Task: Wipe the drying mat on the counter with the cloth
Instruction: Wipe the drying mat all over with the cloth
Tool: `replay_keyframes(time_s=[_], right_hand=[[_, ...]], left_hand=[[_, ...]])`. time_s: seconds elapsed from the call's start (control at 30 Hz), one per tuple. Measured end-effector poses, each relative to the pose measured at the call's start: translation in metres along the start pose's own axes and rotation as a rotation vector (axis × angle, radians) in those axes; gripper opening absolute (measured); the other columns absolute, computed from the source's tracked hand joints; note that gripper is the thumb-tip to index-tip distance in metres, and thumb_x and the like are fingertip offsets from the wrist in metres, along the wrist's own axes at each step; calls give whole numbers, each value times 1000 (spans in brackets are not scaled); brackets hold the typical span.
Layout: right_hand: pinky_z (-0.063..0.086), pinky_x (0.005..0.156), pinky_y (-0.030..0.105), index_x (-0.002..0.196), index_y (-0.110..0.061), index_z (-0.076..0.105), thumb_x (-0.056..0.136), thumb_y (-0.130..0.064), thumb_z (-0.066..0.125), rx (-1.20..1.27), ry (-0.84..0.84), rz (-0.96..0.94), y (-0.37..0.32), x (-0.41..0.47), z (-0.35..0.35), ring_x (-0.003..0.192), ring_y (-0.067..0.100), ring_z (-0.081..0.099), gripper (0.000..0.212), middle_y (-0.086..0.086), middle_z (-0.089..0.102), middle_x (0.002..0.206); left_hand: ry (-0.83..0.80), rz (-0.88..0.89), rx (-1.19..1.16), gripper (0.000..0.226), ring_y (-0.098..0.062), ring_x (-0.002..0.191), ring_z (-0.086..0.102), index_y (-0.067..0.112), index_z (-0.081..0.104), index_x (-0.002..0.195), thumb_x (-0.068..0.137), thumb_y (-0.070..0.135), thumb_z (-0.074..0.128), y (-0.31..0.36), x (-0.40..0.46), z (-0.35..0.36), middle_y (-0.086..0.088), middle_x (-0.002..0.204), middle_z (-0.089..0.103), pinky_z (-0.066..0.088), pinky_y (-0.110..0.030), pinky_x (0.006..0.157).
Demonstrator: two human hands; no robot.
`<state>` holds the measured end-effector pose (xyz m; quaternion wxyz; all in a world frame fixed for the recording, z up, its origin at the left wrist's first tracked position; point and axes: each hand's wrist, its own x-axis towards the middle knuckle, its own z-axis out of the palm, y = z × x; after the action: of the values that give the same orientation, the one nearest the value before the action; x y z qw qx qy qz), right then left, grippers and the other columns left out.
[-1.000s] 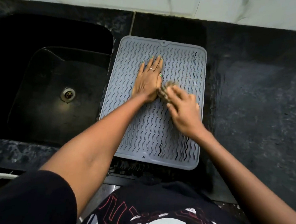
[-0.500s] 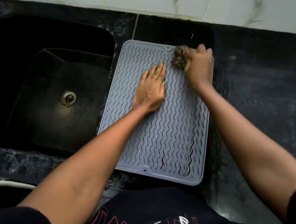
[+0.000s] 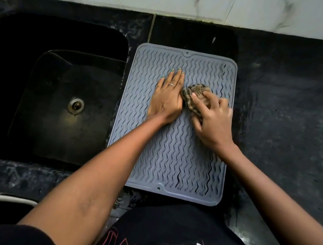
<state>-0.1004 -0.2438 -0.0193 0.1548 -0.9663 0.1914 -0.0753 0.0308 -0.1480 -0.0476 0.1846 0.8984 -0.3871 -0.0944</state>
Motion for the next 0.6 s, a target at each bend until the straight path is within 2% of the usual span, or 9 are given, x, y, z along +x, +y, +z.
replay_keyframes(time_s=[0.13,0.27,0.4,0.5,0.6], right_hand=[[46,77,46,116,-11,62,83,-7,52,31,121,-41,9,36,5,98,38,49,35,20,55,117],[47,69,40,111,-9,64,85,-3,46,32,123,-73,18,71,6,96,36,49,32,18,55,107],[47,77,42,116,-11,60,87,-6,43,-24,165,-1,28,119,-1,102,35,45,34,17,52,114],[45,88,45,116,-11,60,88,-6,44,-18,98,70,27,152,-8,110,35,43,33,16,49,122],[43,95,40,114,-17,65,84,-5,50,138,33,182,28,163,-23,112,33,47,35,13,52,121]], left_hand=[[13,3,0,61,-16,150,5,14,13,153,94,24,26,1,-2,0,-3,162,10,-1,-34,123],[33,-8,3,58,-16,150,6,13,14,153,99,22,30,3,-2,-1,-3,162,11,1,-35,123],[21,-3,12,57,-16,150,5,14,13,154,99,24,29,3,-3,-1,-3,162,10,1,-36,123],[24,-6,25,57,-15,150,5,15,13,154,100,24,29,3,-3,-3,-2,162,11,1,-35,123],[34,2,29,57,-16,150,6,14,14,154,100,24,30,3,-3,-2,-3,162,12,1,-35,123]])
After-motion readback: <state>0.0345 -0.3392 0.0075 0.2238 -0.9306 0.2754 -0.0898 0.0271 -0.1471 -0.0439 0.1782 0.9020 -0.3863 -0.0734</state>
